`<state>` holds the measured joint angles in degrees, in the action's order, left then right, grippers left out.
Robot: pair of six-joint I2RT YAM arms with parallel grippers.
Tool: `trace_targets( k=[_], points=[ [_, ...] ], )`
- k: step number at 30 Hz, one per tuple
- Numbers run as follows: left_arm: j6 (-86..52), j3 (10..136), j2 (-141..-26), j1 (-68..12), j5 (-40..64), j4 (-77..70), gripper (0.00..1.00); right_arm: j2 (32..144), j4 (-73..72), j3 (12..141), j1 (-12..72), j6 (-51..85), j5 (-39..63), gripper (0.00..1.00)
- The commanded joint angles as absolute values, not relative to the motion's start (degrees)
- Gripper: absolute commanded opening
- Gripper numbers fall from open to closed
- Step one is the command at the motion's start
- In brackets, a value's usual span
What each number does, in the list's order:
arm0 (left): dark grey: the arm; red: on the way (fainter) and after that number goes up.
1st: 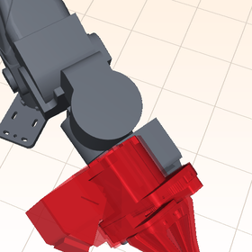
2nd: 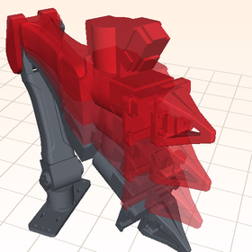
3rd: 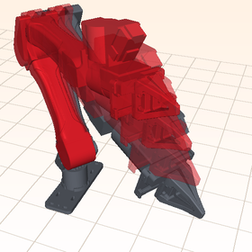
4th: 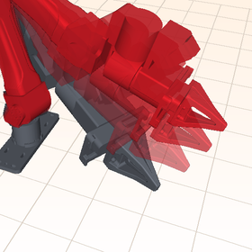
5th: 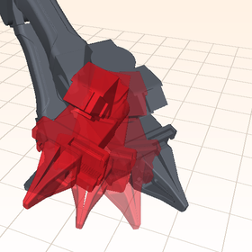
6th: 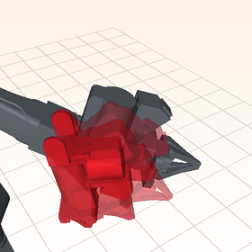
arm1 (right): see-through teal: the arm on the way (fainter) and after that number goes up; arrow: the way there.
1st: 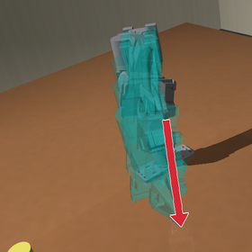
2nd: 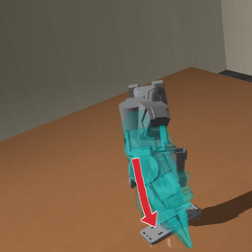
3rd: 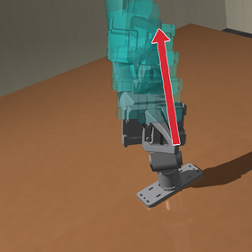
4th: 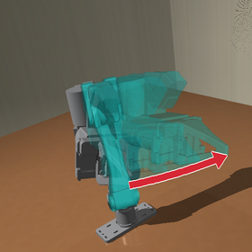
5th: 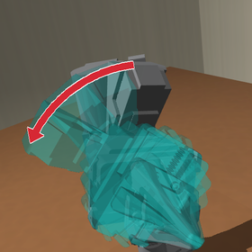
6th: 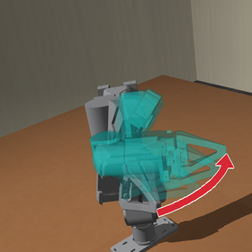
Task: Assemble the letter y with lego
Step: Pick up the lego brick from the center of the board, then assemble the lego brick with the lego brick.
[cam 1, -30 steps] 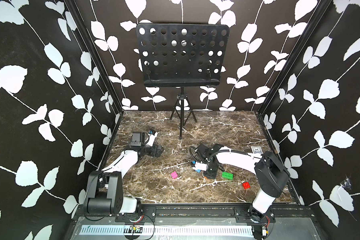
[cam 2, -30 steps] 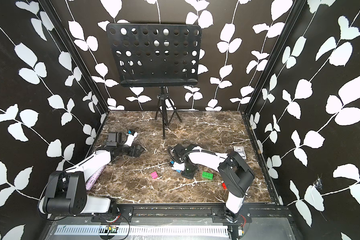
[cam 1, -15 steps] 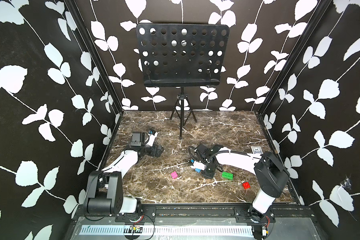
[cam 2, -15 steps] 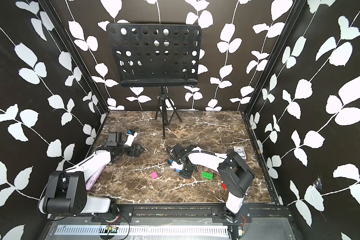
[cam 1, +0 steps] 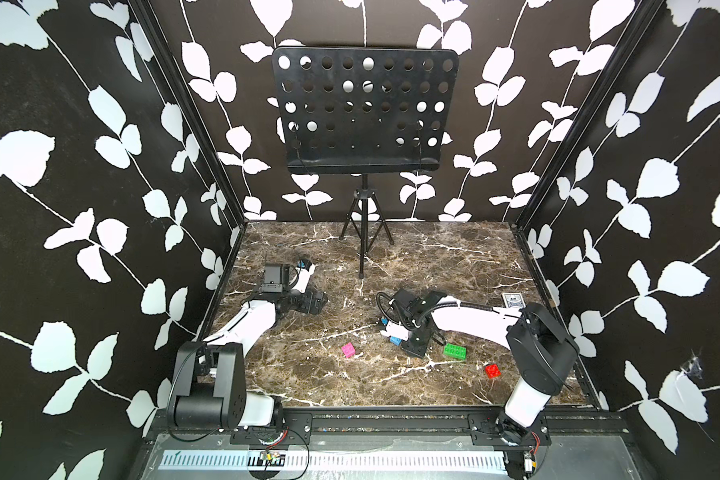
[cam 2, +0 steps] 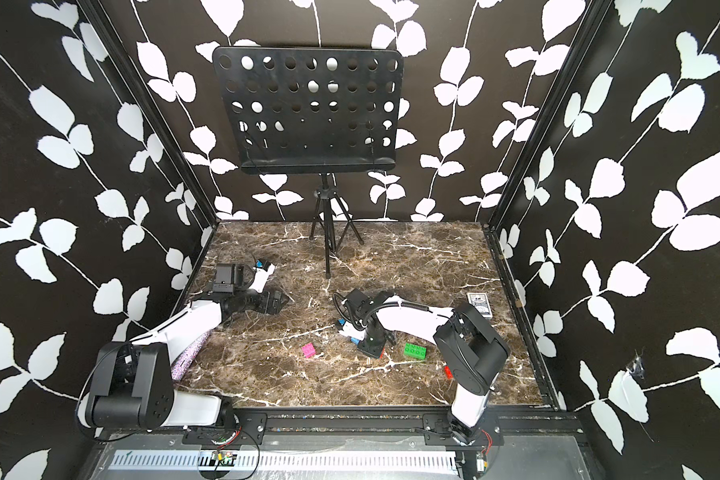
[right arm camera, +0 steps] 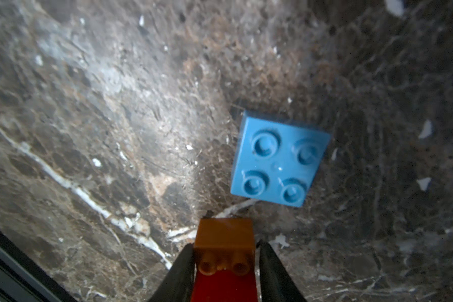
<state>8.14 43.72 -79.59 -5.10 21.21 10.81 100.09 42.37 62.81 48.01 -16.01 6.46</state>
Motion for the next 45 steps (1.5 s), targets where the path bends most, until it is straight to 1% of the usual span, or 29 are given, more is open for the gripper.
trace_targets(
  k=[1,10,15,18,21,27,31,37,45],
  points=[
    [8.24,42.85,-78.93,-5.18,21.88,10.39,0.94,100.83,42.23,61.7,48.2,-15.72,7.0,0.35],
    [8.38,42.89,-78.97,-5.1,21.56,10.46,0.94,98.73,44.66,63.89,48.38,-18.26,6.48,0.24],
    [8.6,43.41,-78.64,-5.09,21.01,10.93,0.94,95.73,44.89,67.59,49.77,-25.92,8.06,0.19],
    [8.97,43.76,-78.47,-4.74,20.41,11.32,0.95,95.99,44.44,70.16,51.02,-32.33,9.69,0.17],
    [8.73,43.94,-78.01,-4.24,19.13,11.34,0.95,98.2,44.19,74.13,52.15,-38.12,11.62,0.17],
    [7.25,44.04,-76.87,-1.14,17.93,11.14,0.96,106.53,46.9,85.01,54.7,-52.09,15.22,0.16],
    [6.29,43.24,-75.48,1.11,18.0,10.29,0.96,112.45,49.03,91.63,56.47,-57.03,16.25,0.16],
    [5.82,42.89,-74.89,2.32,18.45,9.92,0.96,118.47,51.69,97.58,58.18,-59.5,15.14,0.16],
    [5.66,42.8,-74.88,2.29,19.11,9.67,0.96,121.87,52.07,101.13,59.66,-59.62,15.54,0.16]
  ],
)
